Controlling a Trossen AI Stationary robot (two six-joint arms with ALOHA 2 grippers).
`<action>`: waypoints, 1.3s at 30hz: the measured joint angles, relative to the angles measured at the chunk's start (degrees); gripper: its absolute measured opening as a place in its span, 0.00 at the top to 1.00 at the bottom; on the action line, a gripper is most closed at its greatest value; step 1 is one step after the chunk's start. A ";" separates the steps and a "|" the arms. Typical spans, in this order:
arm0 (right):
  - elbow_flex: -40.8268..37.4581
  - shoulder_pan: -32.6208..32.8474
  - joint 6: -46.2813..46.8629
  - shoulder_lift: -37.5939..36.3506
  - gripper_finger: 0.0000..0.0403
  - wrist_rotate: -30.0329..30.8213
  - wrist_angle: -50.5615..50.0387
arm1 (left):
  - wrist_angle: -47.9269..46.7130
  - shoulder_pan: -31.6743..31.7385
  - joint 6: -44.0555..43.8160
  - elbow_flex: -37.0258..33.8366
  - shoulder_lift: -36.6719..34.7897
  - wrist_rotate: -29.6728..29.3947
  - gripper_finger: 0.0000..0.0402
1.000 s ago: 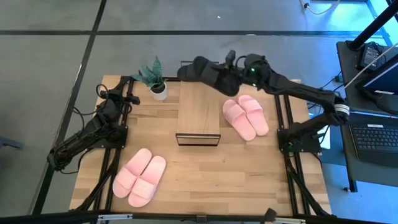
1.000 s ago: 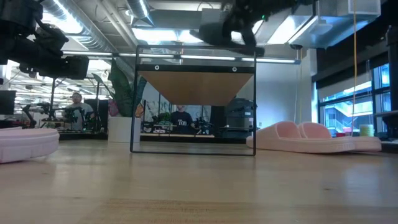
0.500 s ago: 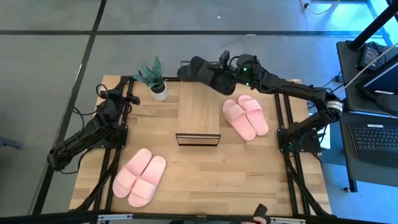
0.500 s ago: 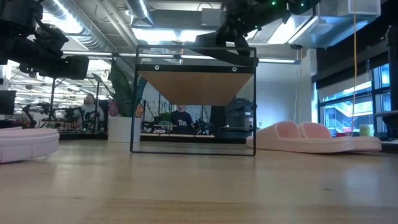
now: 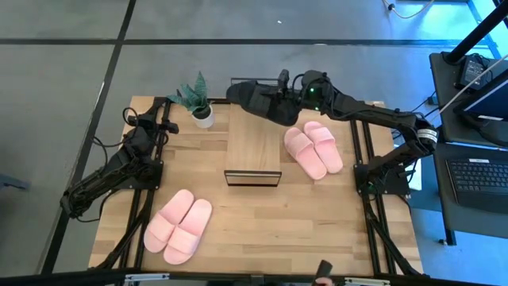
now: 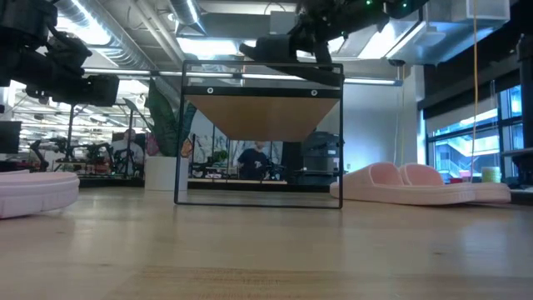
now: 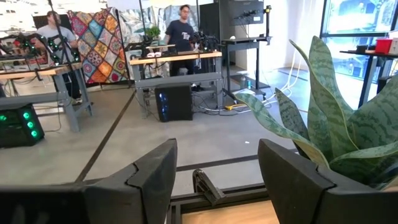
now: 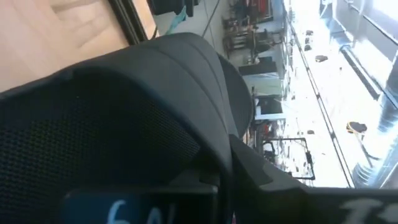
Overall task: Pick and place slides into the shelf
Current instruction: Put the black slide on the shelf
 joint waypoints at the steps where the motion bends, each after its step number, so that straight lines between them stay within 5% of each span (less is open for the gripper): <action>1: 0.00 -0.03 0.02 0.00 0.97 -0.20 -0.26 | 0.00 0.00 0.00 0.00 0.01 -0.01 0.46; 13: 0.00 0.12 4.77 0.00 0.97 -1.08 -3.12 | 0.00 -0.01 0.00 0.00 0.01 0.00 0.46; 24: 0.00 0.12 1.87 0.00 0.96 -7.11 -2.57 | 0.00 0.00 0.00 0.00 0.02 0.00 0.46; 39: 0.00 0.12 -4.29 0.00 0.96 -7.26 -1.74 | 0.00 -0.02 0.01 0.00 0.01 0.00 0.46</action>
